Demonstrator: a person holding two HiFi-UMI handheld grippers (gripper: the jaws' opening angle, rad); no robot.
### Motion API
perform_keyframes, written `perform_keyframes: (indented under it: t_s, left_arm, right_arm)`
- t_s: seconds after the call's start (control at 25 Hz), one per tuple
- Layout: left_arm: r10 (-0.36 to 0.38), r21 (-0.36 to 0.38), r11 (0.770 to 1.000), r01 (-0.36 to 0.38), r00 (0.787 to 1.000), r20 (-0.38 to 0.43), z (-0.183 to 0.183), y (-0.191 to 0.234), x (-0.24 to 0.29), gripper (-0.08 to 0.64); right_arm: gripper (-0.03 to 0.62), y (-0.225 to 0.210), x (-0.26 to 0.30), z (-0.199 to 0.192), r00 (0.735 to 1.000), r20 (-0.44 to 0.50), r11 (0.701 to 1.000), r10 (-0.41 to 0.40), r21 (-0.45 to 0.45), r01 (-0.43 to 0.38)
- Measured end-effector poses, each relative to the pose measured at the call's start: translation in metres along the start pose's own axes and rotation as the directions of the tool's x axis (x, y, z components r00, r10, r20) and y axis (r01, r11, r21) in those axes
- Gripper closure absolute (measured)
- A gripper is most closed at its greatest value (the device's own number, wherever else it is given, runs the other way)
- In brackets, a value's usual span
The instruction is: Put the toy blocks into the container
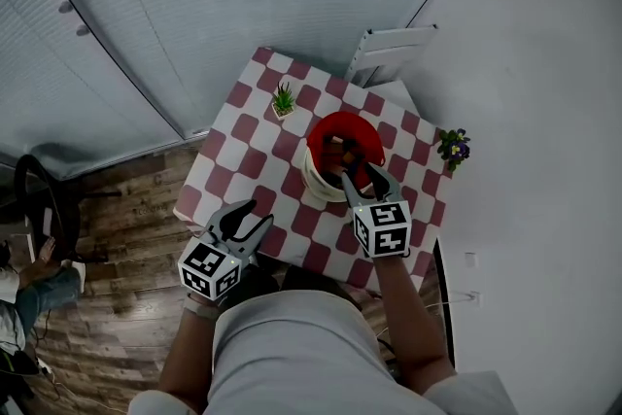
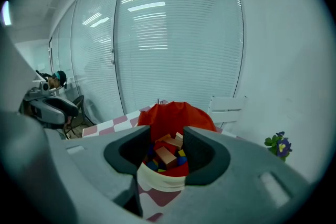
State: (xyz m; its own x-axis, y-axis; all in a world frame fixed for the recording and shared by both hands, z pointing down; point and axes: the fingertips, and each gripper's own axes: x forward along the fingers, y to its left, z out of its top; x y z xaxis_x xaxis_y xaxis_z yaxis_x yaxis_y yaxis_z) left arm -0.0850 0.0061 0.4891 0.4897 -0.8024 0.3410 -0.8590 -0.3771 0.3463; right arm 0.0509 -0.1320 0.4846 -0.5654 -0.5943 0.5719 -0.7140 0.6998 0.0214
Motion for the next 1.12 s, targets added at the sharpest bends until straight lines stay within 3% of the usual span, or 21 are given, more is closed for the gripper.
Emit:
perform_keyframes:
  t_s: [0.28, 1.12]
  left_arm:
    - [-0.065, 0.052, 0.997, 0.064, 0.998, 0.004, 0.020, -0.012, 0.018, 0.403]
    - [-0.203, 0.174, 0.965, 0.195, 0.979, 0.029, 0.071, -0.045, 0.039, 0.403]
  right_arm:
    - [0.414, 0.009, -0.033, -0.001, 0.996, 0.088, 0.998, 0.013, 0.061, -0.019]
    - [0.414, 0.005, -0.097, -0.009, 0.976, 0.209, 0.980, -0.060, 0.196, 0.018]
